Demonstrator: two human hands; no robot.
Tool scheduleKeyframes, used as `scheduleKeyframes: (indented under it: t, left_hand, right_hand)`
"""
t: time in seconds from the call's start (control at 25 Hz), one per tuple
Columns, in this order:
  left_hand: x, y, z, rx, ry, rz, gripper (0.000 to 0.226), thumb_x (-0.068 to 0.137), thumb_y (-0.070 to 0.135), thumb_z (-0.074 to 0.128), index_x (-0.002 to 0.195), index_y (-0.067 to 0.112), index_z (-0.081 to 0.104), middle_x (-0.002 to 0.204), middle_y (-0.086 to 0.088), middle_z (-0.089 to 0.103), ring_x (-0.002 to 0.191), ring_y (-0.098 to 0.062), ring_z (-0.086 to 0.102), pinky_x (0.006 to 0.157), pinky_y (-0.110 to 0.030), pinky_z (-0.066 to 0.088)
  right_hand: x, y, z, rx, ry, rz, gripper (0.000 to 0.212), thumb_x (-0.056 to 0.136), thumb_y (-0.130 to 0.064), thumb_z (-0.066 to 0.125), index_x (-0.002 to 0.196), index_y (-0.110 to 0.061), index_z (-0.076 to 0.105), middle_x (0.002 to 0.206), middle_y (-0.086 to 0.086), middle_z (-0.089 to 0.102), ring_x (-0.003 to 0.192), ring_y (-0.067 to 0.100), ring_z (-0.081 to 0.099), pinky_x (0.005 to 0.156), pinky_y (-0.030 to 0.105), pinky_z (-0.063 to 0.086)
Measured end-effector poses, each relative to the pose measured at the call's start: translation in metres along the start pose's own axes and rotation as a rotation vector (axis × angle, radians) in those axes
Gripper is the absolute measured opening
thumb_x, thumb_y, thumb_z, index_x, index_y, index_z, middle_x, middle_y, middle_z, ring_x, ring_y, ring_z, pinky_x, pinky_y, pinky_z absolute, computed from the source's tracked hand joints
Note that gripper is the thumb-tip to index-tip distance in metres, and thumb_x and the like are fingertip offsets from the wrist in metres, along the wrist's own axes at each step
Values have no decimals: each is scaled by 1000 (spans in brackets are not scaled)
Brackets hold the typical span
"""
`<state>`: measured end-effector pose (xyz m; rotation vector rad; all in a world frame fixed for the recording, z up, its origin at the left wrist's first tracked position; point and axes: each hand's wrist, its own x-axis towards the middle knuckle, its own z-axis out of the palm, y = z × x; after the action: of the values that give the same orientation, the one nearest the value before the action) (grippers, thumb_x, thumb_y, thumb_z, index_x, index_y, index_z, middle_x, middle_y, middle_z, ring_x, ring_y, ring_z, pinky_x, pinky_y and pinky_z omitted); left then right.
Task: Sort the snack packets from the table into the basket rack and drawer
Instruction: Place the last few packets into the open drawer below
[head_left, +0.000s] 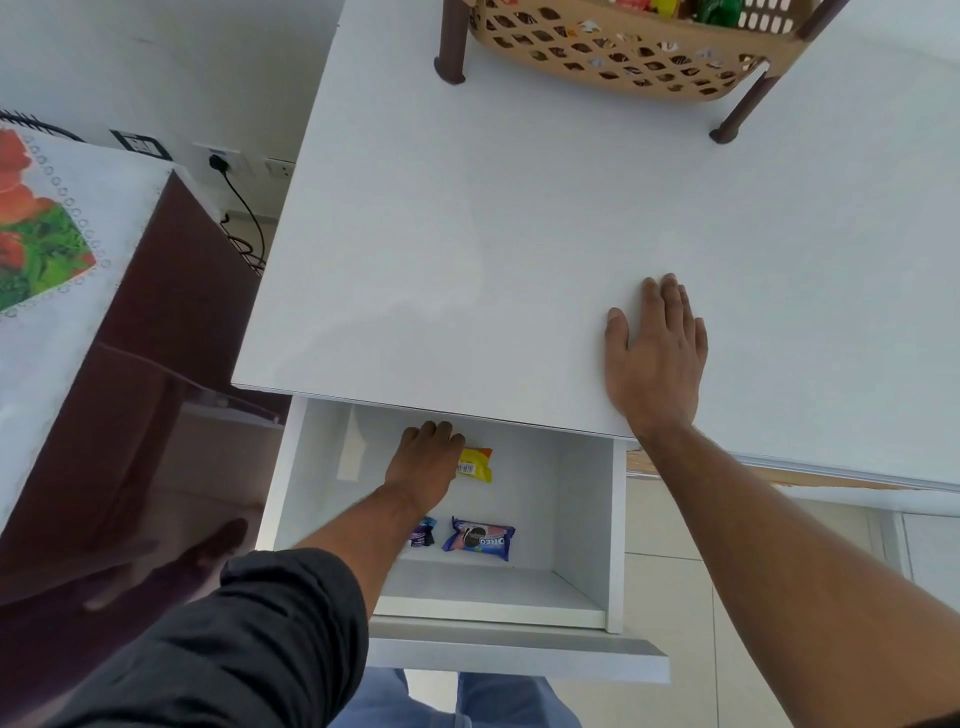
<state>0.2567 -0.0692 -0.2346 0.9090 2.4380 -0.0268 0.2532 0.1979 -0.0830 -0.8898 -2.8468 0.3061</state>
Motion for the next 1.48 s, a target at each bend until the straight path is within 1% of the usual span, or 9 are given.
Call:
scheduleKeyframes:
  t: [0.4, 0.48, 0.64, 0.76, 0.96, 1.04, 1.16, 1.32, 1.48]
  left_hand:
    - [6, -3, 14, 53, 0, -25, 40, 93, 16, 62, 133, 14, 54, 132, -9, 54, 120, -30, 51, 98, -41, 38]
    - [4, -5, 17, 40, -1, -36, 43, 94, 20, 63, 135, 14, 53, 133, -9, 53, 121, -29, 51, 99, -41, 39]
    - [-3, -1, 10, -84, -23, -70, 70, 92, 41, 67, 151, 16, 38, 144, -10, 47, 130, -31, 46, 105, -44, 36]
    - [-24, 12, -12, -403, 39, -171, 63, 96, 42, 62, 150, 17, 42, 145, -10, 45, 129, -30, 46, 104, -42, 39]
    - [-108, 39, -74, -1487, 139, -551, 21, 98, 18, 64, 118, 12, 68, 114, -8, 70, 103, -18, 64, 87, -22, 51]
    - [-152, 46, -88, -1752, 99, -673, 16, 101, 19, 61, 110, 12, 72, 107, -13, 75, 99, -20, 68, 87, -29, 53]
    - [-207, 46, -93, -2121, -4, -711, 26, 105, 17, 52, 114, 2, 70, 107, -19, 74, 96, -26, 70, 87, -35, 55]
    - [-250, 42, -92, -2272, -152, -774, 33, 101, 28, 55, 102, 0, 74, 104, -23, 73, 87, -27, 73, 71, -31, 59]
    - [-277, 46, -82, -2214, -260, -867, 40, 91, 35, 61, 101, -2, 74, 111, -26, 73, 94, -32, 74, 77, -37, 58]
  right_hand:
    - [-1, 1, 1, -7, 16, -9, 62, 103, -50, 28, 155, -18, 30, 167, 2, 21, 154, 17, 14, 125, 43, 10]
    - [-1, 0, 2, -8, 15, -12, 62, 102, -50, 28, 155, -18, 30, 167, 2, 21, 154, 16, 13, 125, 43, 10]
    - [-1, 0, 2, 0, 15, -21, 62, 102, -49, 27, 155, -17, 30, 167, 3, 21, 154, 17, 13, 125, 43, 10]
    - [-2, 0, 2, 1, 12, -34, 63, 102, -49, 27, 155, -16, 29, 167, 4, 21, 154, 19, 13, 125, 44, 10]
    - [0, 1, 1, 0, 3, -53, 64, 102, -48, 26, 155, -13, 28, 167, 7, 20, 154, 21, 14, 125, 45, 9]
    - [0, 1, 1, -1, 1, -60, 64, 102, -48, 26, 155, -13, 28, 167, 8, 19, 154, 22, 13, 124, 46, 10]
    - [1, 1, 1, -5, -6, -62, 64, 102, -48, 25, 156, -12, 27, 167, 8, 18, 155, 22, 13, 125, 46, 9]
    - [0, 2, 1, 4, -14, -63, 65, 102, -48, 25, 156, -12, 25, 167, 8, 17, 155, 22, 12, 125, 47, 8]
    - [0, 2, 0, 18, -22, -68, 66, 102, -47, 25, 157, -10, 25, 167, 9, 16, 155, 22, 11, 125, 47, 7]
